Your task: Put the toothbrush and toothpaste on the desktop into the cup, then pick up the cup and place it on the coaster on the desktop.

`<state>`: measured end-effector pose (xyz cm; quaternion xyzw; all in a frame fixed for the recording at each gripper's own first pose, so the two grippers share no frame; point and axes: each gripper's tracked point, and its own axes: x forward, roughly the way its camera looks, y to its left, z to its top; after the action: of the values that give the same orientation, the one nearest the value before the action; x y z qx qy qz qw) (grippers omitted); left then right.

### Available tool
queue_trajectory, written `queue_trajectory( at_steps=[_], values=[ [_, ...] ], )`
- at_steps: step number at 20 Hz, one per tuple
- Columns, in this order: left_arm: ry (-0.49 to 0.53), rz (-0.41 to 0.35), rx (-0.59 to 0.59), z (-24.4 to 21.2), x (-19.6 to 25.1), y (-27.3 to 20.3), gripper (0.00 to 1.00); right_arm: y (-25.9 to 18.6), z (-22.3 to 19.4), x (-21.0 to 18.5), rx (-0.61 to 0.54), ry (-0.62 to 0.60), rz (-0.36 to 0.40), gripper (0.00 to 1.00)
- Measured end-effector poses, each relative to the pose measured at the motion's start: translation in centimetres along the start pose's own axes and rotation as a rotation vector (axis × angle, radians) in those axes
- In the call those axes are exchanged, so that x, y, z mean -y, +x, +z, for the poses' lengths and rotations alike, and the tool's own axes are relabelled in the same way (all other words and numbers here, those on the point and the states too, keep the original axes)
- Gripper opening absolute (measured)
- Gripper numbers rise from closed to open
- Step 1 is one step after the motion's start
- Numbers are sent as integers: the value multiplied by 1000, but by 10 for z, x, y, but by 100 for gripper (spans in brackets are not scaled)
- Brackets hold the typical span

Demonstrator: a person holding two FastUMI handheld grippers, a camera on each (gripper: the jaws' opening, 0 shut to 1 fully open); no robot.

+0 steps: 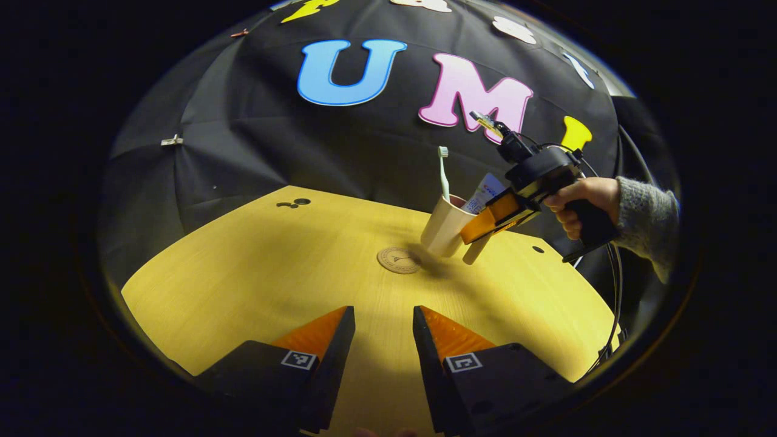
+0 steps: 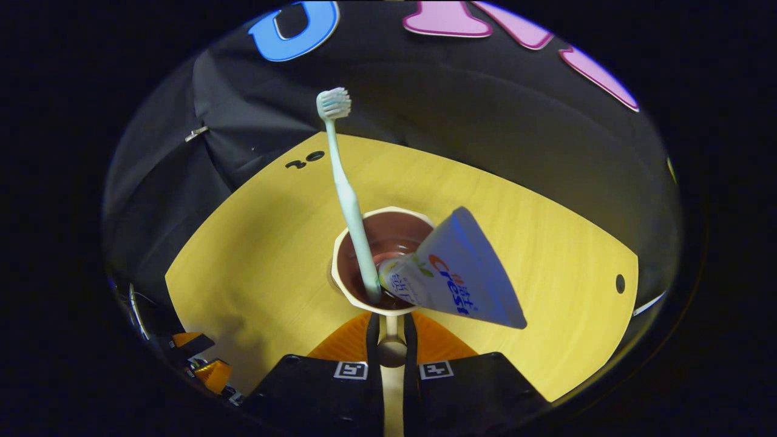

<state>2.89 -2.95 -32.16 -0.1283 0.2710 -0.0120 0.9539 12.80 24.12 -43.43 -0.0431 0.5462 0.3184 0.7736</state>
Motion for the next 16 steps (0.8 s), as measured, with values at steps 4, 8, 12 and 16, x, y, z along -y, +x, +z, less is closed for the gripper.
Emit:
queue_trajectory(
  at_steps=[4,8,12,16],
  values=[
    [-52,37,-5,-5,-20,-9,63,22,1,-25,-34,-40,24,16],
    [-78,62,-13,-13,-34,-15,63,41,3,-39,-59,-62,19,16],
    [-85,73,-13,-13,-43,-14,63,50,5,-39,-81,-70,7,16],
    [-93,76,-12,-13,-48,-12,63,61,4,-41,-105,-77,-13,16]
  ],
)
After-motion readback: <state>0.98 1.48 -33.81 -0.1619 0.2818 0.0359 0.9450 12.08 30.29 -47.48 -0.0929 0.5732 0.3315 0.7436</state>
